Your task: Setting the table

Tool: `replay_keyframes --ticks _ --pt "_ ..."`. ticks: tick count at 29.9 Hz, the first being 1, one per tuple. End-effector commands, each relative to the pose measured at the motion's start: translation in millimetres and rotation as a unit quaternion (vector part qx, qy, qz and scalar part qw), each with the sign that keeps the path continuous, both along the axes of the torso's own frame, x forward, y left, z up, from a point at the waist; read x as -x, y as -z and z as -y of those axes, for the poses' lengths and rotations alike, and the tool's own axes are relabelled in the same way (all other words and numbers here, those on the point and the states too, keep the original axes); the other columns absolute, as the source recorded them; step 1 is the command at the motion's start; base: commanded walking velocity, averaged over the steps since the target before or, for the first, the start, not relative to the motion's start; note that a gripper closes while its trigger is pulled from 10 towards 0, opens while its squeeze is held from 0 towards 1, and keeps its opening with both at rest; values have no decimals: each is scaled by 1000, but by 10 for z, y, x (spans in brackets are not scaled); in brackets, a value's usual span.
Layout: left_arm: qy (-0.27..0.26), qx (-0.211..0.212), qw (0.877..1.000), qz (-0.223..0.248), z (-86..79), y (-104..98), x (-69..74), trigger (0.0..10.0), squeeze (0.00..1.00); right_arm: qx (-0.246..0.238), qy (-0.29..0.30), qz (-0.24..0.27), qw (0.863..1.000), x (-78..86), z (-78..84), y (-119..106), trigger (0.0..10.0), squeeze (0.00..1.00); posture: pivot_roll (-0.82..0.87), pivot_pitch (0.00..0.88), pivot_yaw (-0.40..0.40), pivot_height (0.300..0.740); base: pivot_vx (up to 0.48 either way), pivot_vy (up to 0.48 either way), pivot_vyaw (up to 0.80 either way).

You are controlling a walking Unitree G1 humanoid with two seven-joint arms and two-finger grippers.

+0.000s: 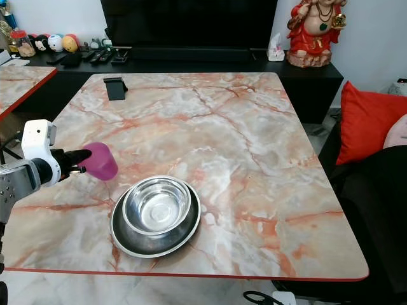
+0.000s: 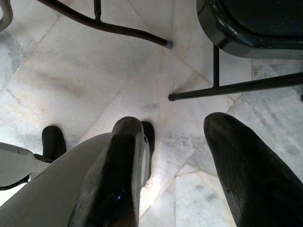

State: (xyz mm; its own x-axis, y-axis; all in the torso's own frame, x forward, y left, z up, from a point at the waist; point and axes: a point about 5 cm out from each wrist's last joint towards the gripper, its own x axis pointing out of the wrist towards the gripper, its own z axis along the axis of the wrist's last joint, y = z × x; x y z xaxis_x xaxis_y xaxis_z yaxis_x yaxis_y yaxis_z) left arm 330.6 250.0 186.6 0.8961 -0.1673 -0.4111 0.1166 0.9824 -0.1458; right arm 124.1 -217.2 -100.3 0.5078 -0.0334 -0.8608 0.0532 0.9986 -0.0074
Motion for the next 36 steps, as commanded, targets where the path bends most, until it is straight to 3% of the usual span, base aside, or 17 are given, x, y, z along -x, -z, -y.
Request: replay_keyframes --ticks 1,18,36 --pt "1 2 1000 5 -9 -85 1 10000 0 -2 -2 -6 1000 14 -10 8 10000 0 -4 0 34 732 0 0 0" --pt "2 0 1000 -16 111 68 4 10000 0 -1 -2 -8 1000 33 -11 14 10000 0 -16 0 37 732 0 0 0" --pt "-12 -2 1000 -29 114 135 13 10000 0 0 0 -9 1000 42 0 15 10000 0 -19 0 32 732 0 0 0"
